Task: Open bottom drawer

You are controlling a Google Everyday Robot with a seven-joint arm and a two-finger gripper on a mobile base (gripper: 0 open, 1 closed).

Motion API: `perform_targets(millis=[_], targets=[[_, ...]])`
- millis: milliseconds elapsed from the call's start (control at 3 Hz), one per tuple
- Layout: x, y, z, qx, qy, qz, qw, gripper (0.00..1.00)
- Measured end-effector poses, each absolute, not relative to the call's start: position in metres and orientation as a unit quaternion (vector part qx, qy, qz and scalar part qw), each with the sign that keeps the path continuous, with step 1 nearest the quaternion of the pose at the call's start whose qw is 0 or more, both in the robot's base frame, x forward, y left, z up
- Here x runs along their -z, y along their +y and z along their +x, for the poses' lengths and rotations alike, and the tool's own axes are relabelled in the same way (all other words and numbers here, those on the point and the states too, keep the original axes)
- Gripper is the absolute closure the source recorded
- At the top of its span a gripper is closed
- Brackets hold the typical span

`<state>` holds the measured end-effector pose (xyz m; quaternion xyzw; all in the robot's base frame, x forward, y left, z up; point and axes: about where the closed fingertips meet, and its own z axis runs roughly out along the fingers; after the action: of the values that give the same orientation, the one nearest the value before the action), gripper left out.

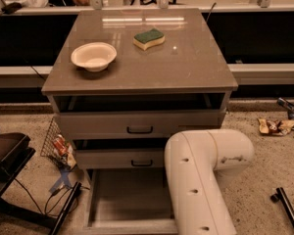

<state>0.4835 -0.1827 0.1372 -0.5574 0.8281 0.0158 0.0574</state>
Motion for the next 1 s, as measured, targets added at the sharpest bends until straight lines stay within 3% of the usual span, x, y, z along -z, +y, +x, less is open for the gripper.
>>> perform_targets(millis=[1000], targets=[[-0.137, -0.172, 0.426, -0.102, 0.859, -0.502, 0.015, 1.0]])
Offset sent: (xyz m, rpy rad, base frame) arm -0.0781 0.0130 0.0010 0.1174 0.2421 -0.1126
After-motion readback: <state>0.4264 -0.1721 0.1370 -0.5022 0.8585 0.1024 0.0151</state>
